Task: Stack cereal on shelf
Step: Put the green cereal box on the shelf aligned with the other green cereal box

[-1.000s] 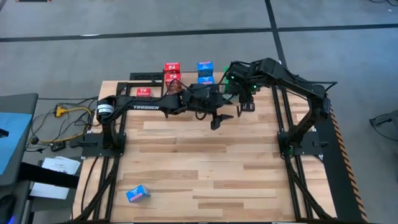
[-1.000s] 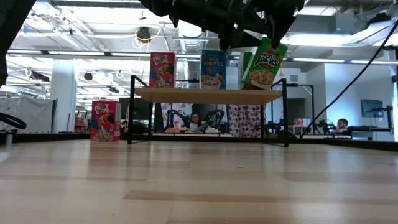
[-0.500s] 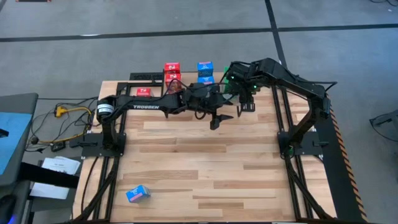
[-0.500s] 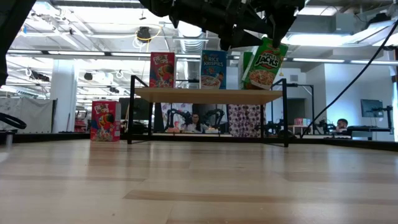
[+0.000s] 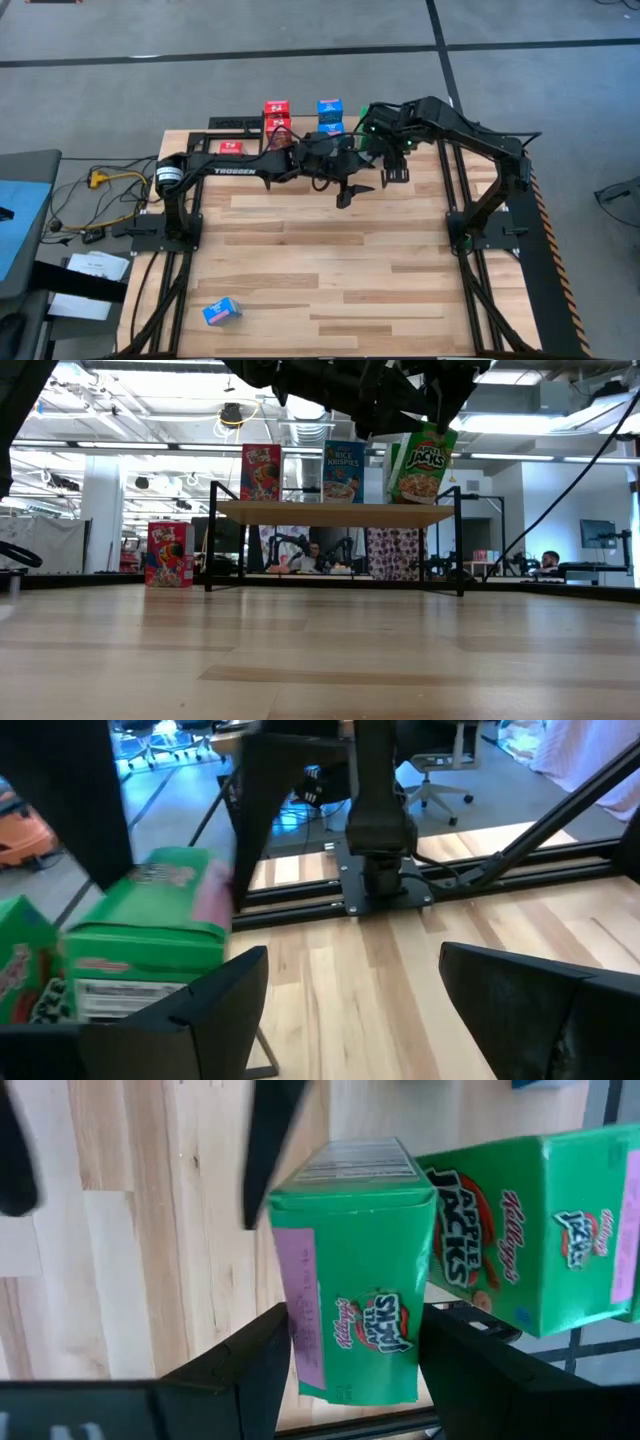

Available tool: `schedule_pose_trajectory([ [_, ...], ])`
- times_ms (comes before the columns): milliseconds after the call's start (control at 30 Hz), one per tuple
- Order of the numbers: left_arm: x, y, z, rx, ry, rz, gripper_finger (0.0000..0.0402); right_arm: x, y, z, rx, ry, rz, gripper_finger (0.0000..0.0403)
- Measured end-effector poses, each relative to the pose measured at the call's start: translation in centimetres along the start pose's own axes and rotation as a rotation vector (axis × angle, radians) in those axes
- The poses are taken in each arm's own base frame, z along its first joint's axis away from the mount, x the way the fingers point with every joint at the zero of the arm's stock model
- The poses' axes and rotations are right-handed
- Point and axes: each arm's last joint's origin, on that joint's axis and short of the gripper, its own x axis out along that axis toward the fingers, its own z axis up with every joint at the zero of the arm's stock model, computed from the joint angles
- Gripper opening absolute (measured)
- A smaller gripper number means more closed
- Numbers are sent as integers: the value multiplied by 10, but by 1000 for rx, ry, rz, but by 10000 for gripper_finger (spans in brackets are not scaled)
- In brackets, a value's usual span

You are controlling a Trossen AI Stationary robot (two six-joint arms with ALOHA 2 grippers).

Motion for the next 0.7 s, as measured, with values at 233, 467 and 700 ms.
schedule_pose_trajectory([
  [233, -2, 9, -2, -19, 4, 25, 286, 0, -2, -1, 24, 33, -90, 235],
  [467, -2, 9, -2, -32, 8, 25, 286, -1, 0, -1, 19, 38, -92, 235],
  [700, -2, 9, -3, -34, 12, 24, 286, -1, -2, -1, 26, 57, -149, 235],
])
